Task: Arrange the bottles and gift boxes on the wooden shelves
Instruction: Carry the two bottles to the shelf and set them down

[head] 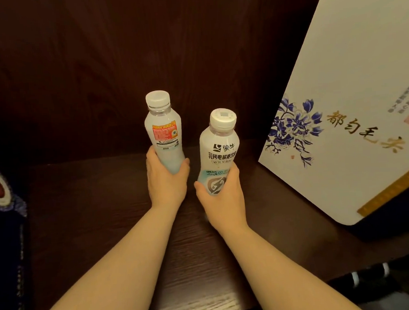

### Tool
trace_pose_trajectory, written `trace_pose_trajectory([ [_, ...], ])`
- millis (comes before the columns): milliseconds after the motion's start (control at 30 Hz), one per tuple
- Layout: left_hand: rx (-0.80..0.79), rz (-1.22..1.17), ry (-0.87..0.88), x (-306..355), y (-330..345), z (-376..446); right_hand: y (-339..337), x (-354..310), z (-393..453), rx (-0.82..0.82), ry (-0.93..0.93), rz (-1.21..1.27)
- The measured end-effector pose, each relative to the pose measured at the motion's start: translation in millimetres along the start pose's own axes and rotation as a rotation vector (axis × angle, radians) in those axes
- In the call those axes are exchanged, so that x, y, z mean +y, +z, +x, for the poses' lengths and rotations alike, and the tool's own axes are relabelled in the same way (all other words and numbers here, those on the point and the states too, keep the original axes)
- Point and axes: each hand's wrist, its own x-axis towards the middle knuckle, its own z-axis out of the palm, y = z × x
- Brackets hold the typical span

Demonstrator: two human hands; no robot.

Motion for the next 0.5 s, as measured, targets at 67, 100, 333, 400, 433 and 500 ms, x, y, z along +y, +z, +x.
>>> trace_pose_trajectory([
  [67, 0.006, -0.008, 0.015, 1, -4, -6, -4, -2, -6, 0.022, 0.021, 0.028],
  [100, 0.005, -0.01, 0.021, 0, -7, -8, -6, -3, -10, 0.026, 0.031, 0.043],
  [333, -0.09, -0.04, -0.016, 10, -23, -46, -45, -8, -56, -0.045, 0.09, 0.105],
  [400, -0.143, -0.063, -0.022, 17, -27, -57, -64, -16, -58, -0.035, 0.083, 0.13],
  [433, -0.161, -0.065, -0.016, 24, -28, -64, -76, -21, -58, -0.025, 0.082, 0.152],
  [500, -0.169, -0.078, -0.004, 41, -28, -74, -96, -31, -56, -0.015, 0.079, 0.198],
])
